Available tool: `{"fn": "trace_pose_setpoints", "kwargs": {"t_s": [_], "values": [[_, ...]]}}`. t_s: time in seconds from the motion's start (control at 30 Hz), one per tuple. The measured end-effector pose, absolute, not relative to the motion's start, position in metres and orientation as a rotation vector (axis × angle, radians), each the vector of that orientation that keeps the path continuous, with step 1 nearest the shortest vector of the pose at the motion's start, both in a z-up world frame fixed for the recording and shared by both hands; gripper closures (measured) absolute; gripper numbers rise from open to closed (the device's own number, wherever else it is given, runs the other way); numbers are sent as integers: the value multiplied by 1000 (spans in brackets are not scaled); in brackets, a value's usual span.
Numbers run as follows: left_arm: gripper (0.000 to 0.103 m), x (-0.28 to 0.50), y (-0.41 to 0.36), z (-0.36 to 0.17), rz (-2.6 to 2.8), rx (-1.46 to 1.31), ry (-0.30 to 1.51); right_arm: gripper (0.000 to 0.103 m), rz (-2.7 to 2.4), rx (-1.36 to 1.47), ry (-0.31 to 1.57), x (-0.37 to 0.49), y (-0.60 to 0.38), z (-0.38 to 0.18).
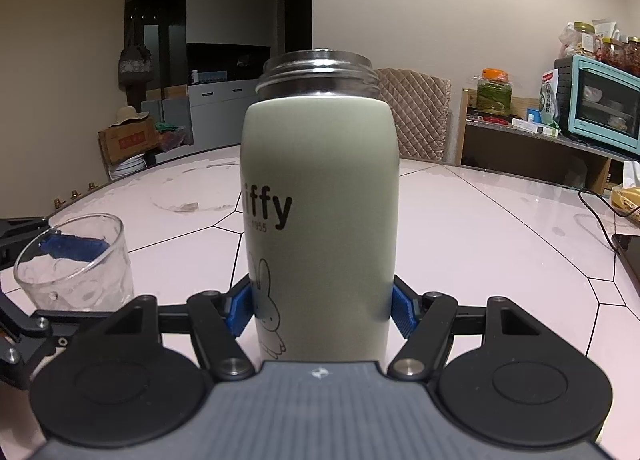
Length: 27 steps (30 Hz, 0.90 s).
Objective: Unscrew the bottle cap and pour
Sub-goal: 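Lower the bottle onto the table while the left gripper lowers the tumbler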
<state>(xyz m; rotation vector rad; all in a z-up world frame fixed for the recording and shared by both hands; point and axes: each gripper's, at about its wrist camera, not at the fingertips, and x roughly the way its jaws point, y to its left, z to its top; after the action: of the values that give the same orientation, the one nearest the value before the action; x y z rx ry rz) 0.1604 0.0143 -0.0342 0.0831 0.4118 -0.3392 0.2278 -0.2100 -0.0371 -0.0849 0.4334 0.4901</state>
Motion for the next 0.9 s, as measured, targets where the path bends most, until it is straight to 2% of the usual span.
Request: {"fn": "trace_pose_setpoints", "kwargs": {"t_s": [0.9], "values": [[11, 157, 9, -30, -187, 17, 393, 33, 470, -68, 425, 218, -213, -43]]}}
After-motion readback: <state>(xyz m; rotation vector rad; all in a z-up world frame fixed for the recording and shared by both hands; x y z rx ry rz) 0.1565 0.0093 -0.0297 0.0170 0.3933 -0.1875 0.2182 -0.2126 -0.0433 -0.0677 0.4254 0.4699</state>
